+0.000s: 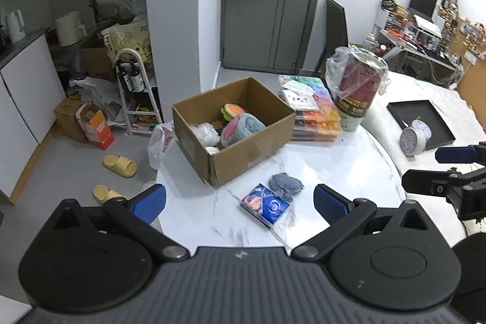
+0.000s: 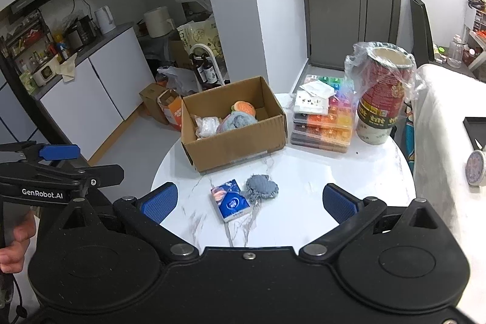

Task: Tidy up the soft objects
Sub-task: 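Move both open tools above the blue tissue pack and grey knitted piece, then close the right tool on the grey knitted piece while the left closes on the tissue pack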

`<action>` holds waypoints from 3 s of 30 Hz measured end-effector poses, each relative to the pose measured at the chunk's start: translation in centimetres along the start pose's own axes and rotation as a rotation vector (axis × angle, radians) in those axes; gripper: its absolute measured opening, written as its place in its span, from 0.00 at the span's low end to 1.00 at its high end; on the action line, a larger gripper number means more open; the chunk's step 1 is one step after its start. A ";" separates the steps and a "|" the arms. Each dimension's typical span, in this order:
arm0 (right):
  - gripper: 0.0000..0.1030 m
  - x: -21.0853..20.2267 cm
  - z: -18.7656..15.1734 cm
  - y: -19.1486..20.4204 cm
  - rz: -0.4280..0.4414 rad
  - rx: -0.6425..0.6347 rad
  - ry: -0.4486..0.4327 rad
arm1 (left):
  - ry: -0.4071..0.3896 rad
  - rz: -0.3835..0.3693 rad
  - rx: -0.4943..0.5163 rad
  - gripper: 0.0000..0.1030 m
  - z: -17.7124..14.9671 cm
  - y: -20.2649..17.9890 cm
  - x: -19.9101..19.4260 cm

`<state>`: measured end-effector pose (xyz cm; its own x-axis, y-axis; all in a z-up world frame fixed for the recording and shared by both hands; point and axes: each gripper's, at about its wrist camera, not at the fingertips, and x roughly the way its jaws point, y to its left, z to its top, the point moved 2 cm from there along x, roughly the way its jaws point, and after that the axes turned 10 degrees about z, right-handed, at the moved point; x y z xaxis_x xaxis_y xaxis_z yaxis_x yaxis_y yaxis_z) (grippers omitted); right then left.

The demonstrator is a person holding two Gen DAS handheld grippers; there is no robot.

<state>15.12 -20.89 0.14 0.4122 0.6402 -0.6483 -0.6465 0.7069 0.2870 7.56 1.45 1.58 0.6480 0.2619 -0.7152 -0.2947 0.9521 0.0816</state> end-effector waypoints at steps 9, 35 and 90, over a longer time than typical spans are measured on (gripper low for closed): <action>1.00 -1.2 -1.9 -1.0 -0.019 0.026 0.002 | 0.015 -0.023 0.003 0.99 -1.7 -0.2 0.0; 0.96 2.3 -2.6 -5.2 0.046 0.020 0.033 | 0.049 -0.026 -0.001 0.96 -2.9 -1.8 3.8; 0.62 19.2 -1.7 -11.1 0.208 0.017 0.211 | 0.275 0.107 -0.196 0.74 -4.9 -6.9 20.8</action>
<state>29.08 -16.94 -16.66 0.1280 0.6962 -0.7063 -0.6918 0.5730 0.4394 19.62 -0.41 -17.23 0.4010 0.2804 -0.8721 -0.4971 0.8662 0.0499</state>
